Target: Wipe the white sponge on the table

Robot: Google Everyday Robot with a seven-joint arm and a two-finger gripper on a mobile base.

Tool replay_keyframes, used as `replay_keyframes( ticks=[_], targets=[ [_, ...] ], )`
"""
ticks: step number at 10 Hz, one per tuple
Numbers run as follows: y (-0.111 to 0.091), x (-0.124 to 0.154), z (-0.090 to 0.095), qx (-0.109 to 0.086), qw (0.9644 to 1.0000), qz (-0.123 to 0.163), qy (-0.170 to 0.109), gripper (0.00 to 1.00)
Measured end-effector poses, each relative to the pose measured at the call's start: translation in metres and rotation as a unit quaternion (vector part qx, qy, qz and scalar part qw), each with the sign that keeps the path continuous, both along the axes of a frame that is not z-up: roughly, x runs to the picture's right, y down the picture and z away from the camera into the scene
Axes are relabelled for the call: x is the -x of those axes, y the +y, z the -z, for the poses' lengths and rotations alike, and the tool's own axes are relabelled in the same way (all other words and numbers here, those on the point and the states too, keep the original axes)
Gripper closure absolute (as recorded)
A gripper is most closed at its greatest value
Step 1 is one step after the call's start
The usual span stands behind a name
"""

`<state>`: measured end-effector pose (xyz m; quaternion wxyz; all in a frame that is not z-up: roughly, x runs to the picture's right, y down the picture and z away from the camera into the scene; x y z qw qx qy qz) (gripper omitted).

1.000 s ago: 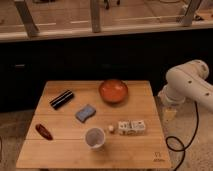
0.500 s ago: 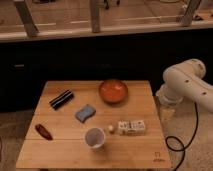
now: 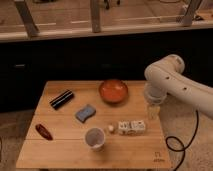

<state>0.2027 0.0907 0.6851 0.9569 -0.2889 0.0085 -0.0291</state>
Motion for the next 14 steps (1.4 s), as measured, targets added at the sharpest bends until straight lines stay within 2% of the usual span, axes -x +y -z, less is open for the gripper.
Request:
replay_keyframes(
  ticks=[5, 6, 9, 11, 12, 14],
  targets=[
    [-0.011, 0.077, 0.001, -0.003, 0.9984, 0.041, -0.039, 0.2],
    [-0.012, 0.085, 0.002, -0.003, 0.9979, 0.048, -0.043, 0.2],
    [-0.02, 0.122, -0.001, -0.007, 0.9948, 0.078, -0.066, 0.2],
    [-0.024, 0.137, -0.003, -0.007, 0.9929, 0.091, -0.077, 0.2],
    [-0.028, 0.154, -0.004, -0.008, 0.991, 0.099, -0.089, 0.2],
    [-0.031, 0.168, -0.008, -0.006, 0.9885, 0.112, -0.102, 0.2]
  ],
)
